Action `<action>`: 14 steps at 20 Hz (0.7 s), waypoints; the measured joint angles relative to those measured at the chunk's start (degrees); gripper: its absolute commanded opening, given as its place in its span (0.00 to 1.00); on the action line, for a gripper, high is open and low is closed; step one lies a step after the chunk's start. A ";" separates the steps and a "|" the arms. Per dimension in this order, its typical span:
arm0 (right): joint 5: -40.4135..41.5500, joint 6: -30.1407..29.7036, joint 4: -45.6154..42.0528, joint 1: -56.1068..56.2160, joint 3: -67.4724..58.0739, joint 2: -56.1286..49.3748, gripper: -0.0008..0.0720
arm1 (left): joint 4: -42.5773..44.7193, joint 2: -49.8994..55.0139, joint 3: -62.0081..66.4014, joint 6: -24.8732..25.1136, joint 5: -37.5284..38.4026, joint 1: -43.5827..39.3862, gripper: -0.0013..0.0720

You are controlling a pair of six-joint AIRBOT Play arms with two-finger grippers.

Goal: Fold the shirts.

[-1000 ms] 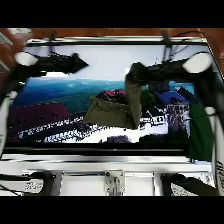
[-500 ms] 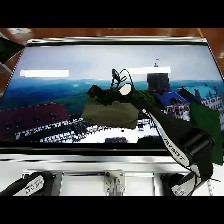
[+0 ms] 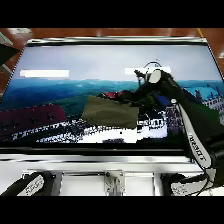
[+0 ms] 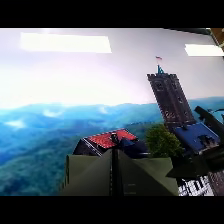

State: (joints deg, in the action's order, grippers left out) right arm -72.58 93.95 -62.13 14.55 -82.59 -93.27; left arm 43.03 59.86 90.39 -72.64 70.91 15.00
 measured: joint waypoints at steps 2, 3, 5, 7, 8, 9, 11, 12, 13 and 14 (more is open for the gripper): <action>-2.14 0.37 -2.93 -3.54 1.99 0.35 0.96 | 0.09 -0.11 -0.46 0.02 0.07 0.07 0.07; -2.34 0.39 -3.45 -5.03 3.28 0.22 0.96 | 0.07 -0.11 -0.66 0.04 0.07 0.07 0.07; -1.84 0.13 -2.64 -6.99 5.86 -1.07 0.96 | 0.09 -0.11 -0.90 0.09 0.22 0.07 0.07; -0.33 -1.38 0.70 -7.72 7.52 -3.34 0.96 | 0.11 -0.11 -1.07 0.11 0.26 0.07 0.07; 0.63 -2.12 2.40 -7.80 8.04 -4.59 0.96 | 0.09 -0.11 -1.09 0.11 0.26 0.07 0.07; 1.68 -2.78 4.44 -7.82 8.39 -5.81 0.96 | 0.11 -0.11 -1.11 0.11 0.28 0.07 0.07; 4.17 -3.50 7.98 -7.80 8.92 -8.13 0.87 | 0.09 -0.13 -1.18 0.07 0.26 0.07 0.07; 4.83 -3.80 9.86 -7.78 9.03 -9.01 0.63 | 0.09 -0.13 -1.18 0.04 0.28 0.07 0.07; 5.90 -4.17 10.97 -7.56 9.14 -9.73 0.36 | 0.07 -0.13 -1.18 0.02 0.28 0.07 0.07; 7.17 -4.42 12.15 -7.30 9.22 -10.34 0.10 | 0.04 -0.13 -1.18 0.00 0.28 0.07 0.07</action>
State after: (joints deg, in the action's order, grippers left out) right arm -65.41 89.54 -49.98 7.25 -73.36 -103.61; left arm 43.07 59.72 89.21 -72.64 71.20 15.07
